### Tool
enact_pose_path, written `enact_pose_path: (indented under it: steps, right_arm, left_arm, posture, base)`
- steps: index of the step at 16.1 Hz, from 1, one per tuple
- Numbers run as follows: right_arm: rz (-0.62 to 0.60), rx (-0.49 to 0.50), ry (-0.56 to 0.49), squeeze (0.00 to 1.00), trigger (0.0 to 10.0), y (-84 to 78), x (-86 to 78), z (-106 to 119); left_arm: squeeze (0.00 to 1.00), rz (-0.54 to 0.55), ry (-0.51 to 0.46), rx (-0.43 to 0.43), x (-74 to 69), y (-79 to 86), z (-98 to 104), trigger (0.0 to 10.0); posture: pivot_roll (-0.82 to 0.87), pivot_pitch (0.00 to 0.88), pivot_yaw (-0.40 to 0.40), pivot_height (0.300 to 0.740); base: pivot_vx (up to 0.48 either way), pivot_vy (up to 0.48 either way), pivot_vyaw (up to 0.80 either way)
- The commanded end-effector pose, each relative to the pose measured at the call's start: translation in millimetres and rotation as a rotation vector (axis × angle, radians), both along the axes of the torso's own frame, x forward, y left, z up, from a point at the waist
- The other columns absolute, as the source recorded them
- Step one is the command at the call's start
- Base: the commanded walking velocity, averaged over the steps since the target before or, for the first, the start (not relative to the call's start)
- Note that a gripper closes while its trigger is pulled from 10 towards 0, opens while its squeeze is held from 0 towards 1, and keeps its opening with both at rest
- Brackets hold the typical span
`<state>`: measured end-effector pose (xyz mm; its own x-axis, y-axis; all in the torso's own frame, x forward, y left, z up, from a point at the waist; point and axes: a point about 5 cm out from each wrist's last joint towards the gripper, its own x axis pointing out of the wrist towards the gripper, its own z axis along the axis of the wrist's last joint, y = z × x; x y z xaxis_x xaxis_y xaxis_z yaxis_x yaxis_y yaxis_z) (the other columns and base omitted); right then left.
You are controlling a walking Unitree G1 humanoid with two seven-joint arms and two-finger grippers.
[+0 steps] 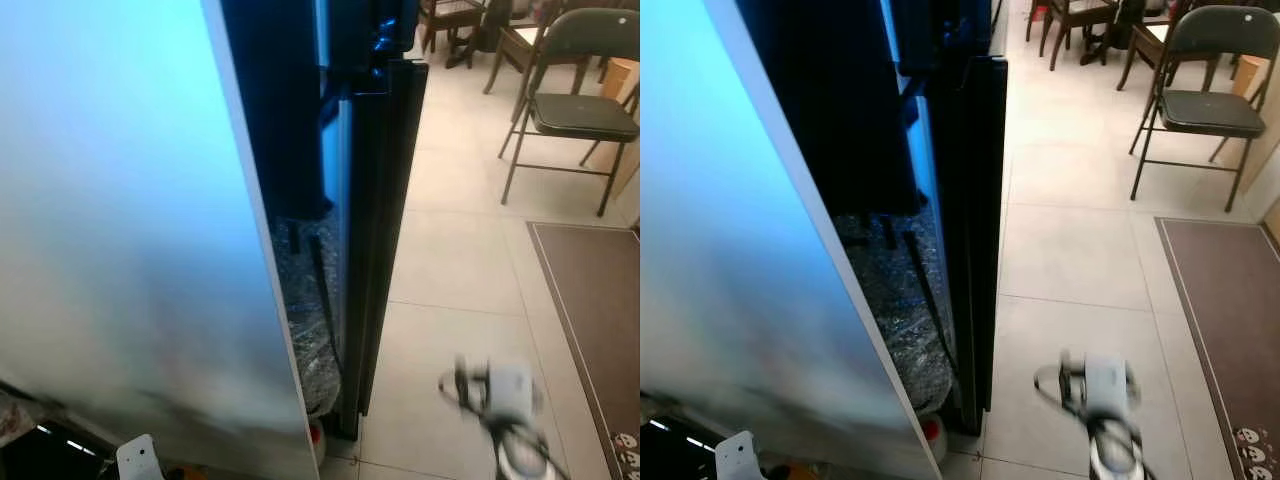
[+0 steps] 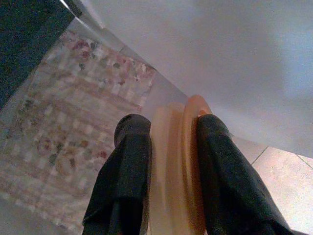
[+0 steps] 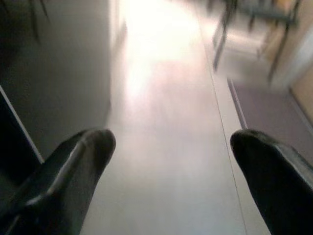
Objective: Restocking fridge
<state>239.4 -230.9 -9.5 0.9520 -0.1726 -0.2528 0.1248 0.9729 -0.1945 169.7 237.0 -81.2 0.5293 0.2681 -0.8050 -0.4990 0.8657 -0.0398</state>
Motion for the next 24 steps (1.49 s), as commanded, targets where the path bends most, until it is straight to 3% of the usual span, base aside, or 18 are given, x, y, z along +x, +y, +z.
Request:
enact_pose_path:
  steps: [1,5,8,10,13,17,23,24]
  right_arm:
    - [0.072,-0.006,-0.041,0.0,10.0,11.4,-0.3,3.0]
    - [0.108,-0.027,-0.179,0.0,10.0,16.2,-3.3,20.6]
    - [0.311,0.059,-0.267,0.0,10.0,34.3,-12.4,45.2]
    - [0.369,0.125,-0.235,0.0,10.0,37.7,-20.6,43.0]
    - [0.448,0.148,-0.188,0.0,10.0,36.9,-31.6,42.5]
    - [0.524,0.182,-0.239,0.0,10.0,49.8,-9.1,69.7]
    - [0.622,0.182,-0.226,0.0,10.0,72.8,9.8,85.4]
    - [0.629,0.174,-0.226,0.48,10.0,75.7,11.0,86.8]
  left_arm:
    - [0.0,0.004,0.02,0.007,-3.7,1.4,-1.5,10.0]
    - [0.0,0.034,0.016,0.0,-6.3,1.1,-2.5,10.0]
    - [0.0,0.042,0.02,0.002,-8.2,1.7,-3.2,10.0]
    - [0.0,0.036,0.02,0.003,-8.3,0.7,-3.4,10.0]
    - [0.0,0.028,0.016,0.004,-7.1,-1.1,-3.3,10.0]
    - [0.0,0.013,0.007,0.013,-3.3,-1.7,-1.7,10.0]
    - [0.0,0.025,0.001,0.013,-2.6,-3.7,-1.7,10.0]
    - [0.0,0.027,0.003,0.013,-3.4,-4.1,-2.1,10.0]
  posture:
    - [-0.12,0.0,0.057,0.74]
    - [-0.11,0.0,0.032,0.74]
    - [-0.13,0.0,0.025,0.74]
    - [-0.13,0.0,0.02,0.74]
    - [-0.13,0.0,0.018,0.74]
    - [-0.13,0.0,0.016,0.74]
    - [-0.12,0.0,-0.002,0.74]
    - [-0.12,0.0,-0.001,0.74]
  base:
    - [0.0,0.0,0.0]
    - [0.0,0.0,0.0]
    - [0.0,0.0,0.0]
    - [0.0,0.0,0.0]
    - [0.0,0.0,0.0]
    - [0.0,0.0,0.0]
    - [0.0,0.0,0.0]
    - [0.0,0.0,0.0]
